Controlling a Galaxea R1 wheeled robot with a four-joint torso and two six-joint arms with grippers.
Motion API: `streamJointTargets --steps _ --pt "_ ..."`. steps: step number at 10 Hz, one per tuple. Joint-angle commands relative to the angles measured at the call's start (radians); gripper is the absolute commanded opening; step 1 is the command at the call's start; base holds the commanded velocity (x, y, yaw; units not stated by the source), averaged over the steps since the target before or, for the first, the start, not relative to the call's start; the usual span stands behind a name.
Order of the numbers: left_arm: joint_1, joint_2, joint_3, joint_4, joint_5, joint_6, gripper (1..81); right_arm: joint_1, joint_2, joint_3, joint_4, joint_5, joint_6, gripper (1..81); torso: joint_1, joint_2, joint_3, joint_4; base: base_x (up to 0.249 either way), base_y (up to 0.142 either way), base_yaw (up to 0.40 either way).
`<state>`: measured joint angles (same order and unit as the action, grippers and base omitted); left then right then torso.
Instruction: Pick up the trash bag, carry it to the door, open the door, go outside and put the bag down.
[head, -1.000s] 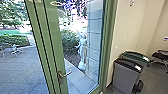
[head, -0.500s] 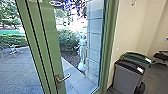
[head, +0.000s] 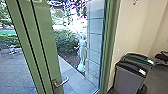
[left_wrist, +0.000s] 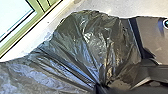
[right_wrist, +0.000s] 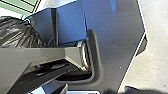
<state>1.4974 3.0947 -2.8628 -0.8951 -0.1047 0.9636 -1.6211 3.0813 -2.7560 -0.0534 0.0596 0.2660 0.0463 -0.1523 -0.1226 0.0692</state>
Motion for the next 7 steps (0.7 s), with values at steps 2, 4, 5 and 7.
streamJointTargets --steps 2,4,5,7 --pt "-0.045 0.000 -0.003 0.002 0.062 0.001 1.0 0.036 0.009 0.007 -0.009 -0.053 0.001 81.1 0.000 0.000 0.000 0.000 0.116 0.000 0.000" --pt "-0.045 0.000 -0.003 0.002 0.060 0.001 1.0 0.037 0.009 0.007 -0.009 -0.053 0.001 81.1 0.000 0.000 0.000 0.000 0.113 0.000 0.000" --pt "-0.044 0.000 -0.003 0.002 0.060 0.001 1.0 0.037 0.009 0.007 -0.009 -0.053 0.001 81.1 0.000 0.000 0.000 0.000 0.100 0.000 0.000" --pt "-0.044 0.000 -0.003 0.002 0.060 0.001 1.0 0.037 0.010 0.009 -0.009 -0.053 0.001 81.1 0.000 0.000 0.000 0.000 0.080 0.000 0.000"
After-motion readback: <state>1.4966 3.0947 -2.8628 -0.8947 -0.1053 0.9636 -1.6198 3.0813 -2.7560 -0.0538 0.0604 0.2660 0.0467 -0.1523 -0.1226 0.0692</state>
